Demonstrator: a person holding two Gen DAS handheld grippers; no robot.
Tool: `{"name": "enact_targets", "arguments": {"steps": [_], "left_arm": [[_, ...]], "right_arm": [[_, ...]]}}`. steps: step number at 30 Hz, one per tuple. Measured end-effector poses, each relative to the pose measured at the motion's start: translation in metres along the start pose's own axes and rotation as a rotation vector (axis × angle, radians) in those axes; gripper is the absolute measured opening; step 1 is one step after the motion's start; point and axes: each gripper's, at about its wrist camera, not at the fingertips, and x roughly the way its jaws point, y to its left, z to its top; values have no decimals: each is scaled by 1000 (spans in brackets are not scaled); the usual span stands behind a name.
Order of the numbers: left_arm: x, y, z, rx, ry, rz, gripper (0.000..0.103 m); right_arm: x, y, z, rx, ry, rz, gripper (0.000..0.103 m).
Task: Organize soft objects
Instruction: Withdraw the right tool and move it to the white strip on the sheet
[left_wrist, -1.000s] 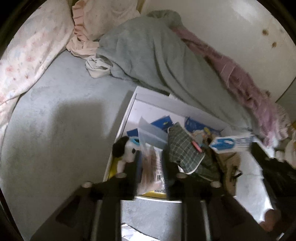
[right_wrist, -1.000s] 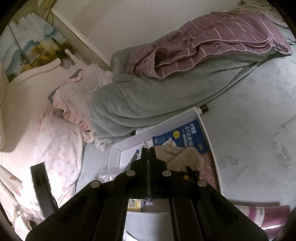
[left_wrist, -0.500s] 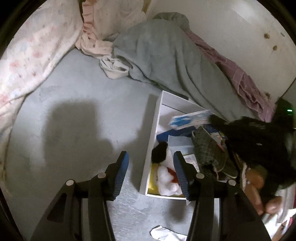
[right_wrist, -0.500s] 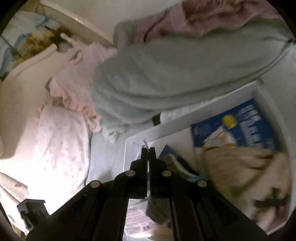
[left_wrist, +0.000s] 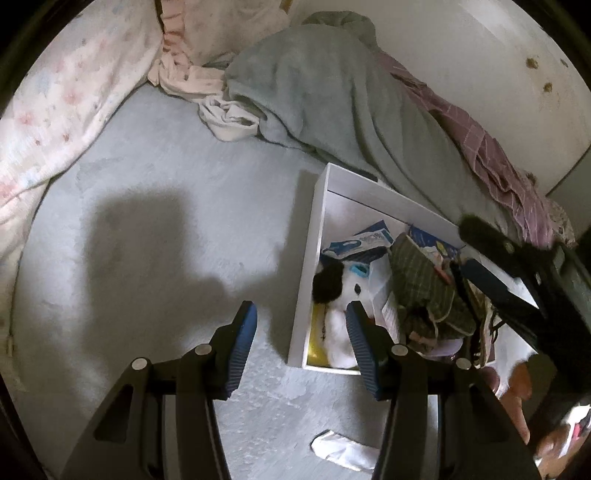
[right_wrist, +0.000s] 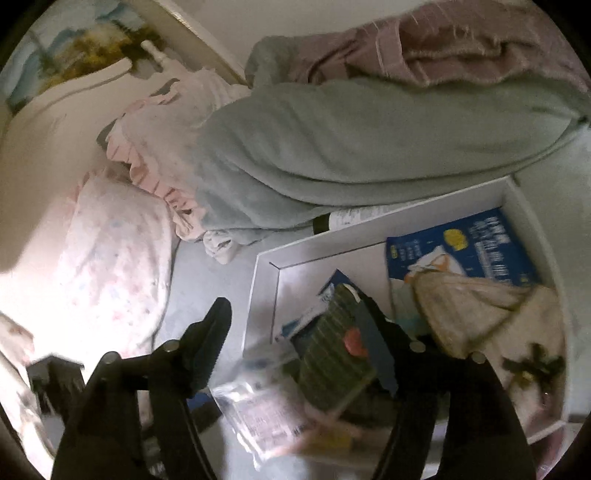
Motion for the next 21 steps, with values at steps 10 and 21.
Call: {"name": "enact_targets", "arguments": {"steps": [10, 21], "left_arm": [[-12, -8, -11, 97, -1, 10, 50], [-3, 2, -33, 187, 136, 21, 50]], "right_arm": [[-54, -5, -67, -268, 20, -139, 84], [-62, -8, -132, -501, 46, -170, 87]]}}
